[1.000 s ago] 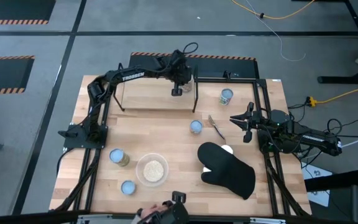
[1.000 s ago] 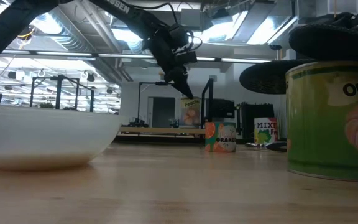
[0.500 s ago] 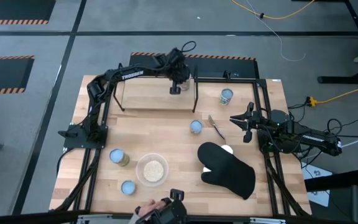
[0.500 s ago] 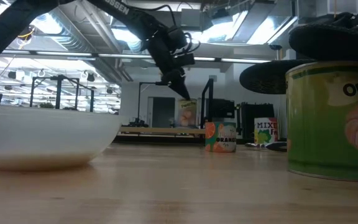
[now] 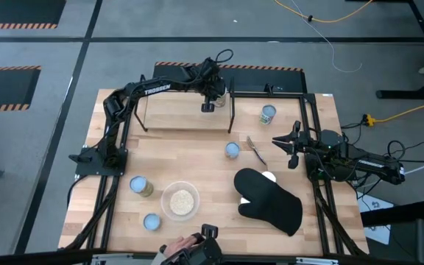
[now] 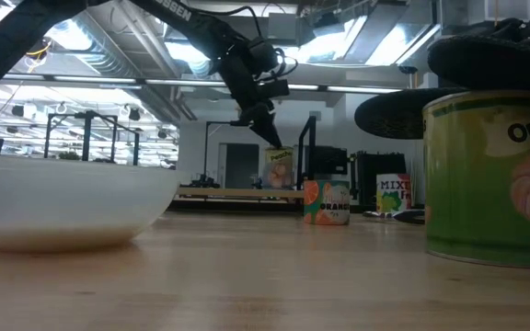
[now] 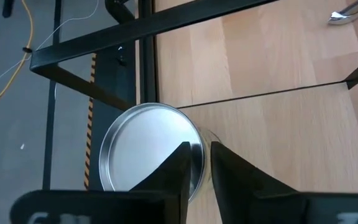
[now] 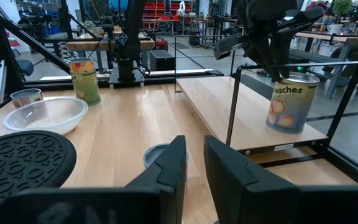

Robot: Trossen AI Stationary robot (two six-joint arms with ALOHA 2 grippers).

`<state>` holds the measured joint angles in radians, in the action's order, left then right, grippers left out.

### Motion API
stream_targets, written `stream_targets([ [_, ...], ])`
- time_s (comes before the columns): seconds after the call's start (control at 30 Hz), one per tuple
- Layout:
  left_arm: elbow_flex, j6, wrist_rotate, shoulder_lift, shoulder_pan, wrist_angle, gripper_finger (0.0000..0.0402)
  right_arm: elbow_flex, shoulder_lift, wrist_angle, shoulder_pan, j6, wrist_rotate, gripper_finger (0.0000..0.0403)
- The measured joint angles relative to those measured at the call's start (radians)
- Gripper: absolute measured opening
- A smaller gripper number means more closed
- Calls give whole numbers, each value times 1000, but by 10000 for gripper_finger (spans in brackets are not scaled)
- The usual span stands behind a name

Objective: Pick and place cans onto a shelf
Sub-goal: Put the canned peaches on the shelf, then move the black oven glove to the top right of the table

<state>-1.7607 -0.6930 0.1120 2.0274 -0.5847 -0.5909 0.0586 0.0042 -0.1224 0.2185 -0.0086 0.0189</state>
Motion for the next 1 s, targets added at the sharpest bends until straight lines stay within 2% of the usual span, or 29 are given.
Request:
stream_targets([
  [0.4,-66,7,0,-1,30,-14,55,0,0,0,0,0,0,64],
  [0.63,-201,9,0,-1,56,-204,58,0,0,8,0,16,0,68],
  [0.77,-300,40,1,-1,76,-355,52,0,0,24,0,81,0,93],
  [1.0,-461,74,6,-1,127,-604,53,22,1,55,0,179,3,175],
])
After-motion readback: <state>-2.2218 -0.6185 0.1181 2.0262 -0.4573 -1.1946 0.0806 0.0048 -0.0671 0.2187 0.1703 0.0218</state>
